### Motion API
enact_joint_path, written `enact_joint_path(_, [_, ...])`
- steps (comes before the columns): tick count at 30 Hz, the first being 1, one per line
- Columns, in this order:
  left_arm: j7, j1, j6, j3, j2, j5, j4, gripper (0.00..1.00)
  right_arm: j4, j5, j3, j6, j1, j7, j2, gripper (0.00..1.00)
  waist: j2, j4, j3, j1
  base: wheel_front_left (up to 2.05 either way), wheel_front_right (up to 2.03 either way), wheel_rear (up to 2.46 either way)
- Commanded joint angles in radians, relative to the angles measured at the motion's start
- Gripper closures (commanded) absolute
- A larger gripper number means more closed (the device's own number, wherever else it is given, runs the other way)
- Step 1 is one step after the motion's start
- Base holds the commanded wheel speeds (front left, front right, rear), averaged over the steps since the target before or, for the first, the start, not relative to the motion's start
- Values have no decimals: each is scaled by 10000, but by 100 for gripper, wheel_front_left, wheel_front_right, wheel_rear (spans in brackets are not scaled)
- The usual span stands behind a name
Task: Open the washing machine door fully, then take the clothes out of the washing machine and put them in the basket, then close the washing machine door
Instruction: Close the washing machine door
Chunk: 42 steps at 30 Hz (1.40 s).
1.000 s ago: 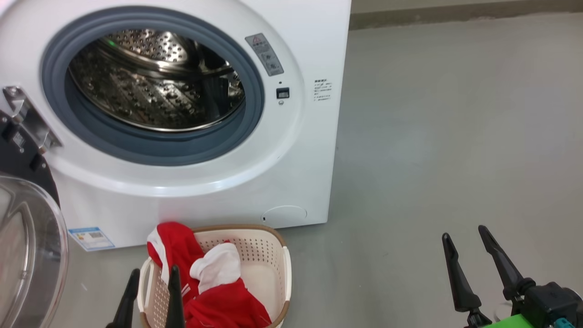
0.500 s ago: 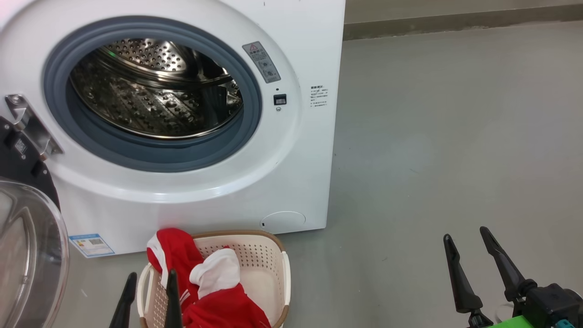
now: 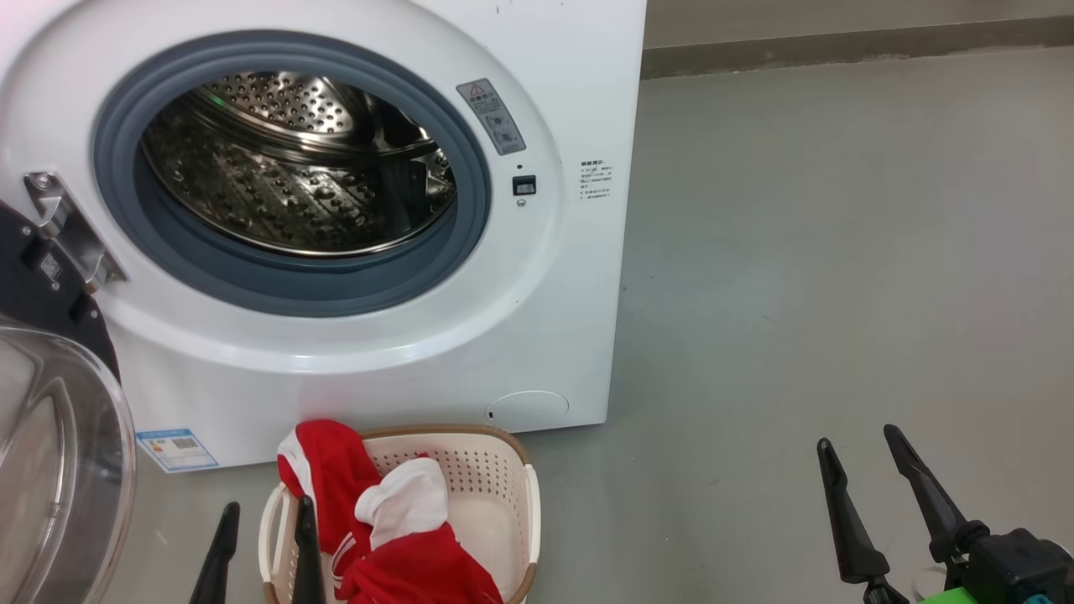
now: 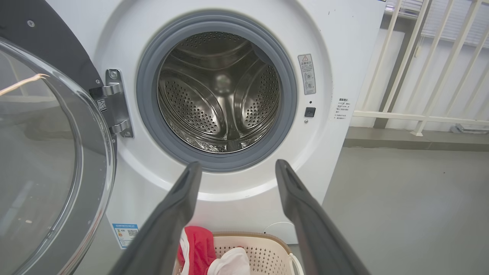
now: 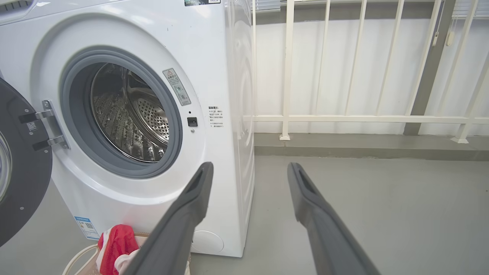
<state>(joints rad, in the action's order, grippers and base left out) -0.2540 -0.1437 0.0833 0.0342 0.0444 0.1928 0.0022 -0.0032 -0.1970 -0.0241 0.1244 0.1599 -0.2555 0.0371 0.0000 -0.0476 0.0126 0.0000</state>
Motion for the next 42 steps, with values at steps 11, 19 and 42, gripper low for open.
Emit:
enact_joint_path(11, [-78, 140, -55, -423, 59, -175, -291, 0, -243, -170, 208, 63, -186, -63, 131, 0, 0, 74, 28, 0, -101, 90, 11])
enact_joint_path(19, [-78, 150, -158, -358, 58, -172, -251, 0, -220, -184, 191, 63, -174, -63, 131, 0, 0, 125, 5, 0, -87, 87, 0])
enact_joint_path(42, [-78, 62, 401, -81, 64, -393, -468, 0, -228, 42, 305, 63, -90, -63, 131, 0, 0, 1226, 53, 0, -2, 2, 0])
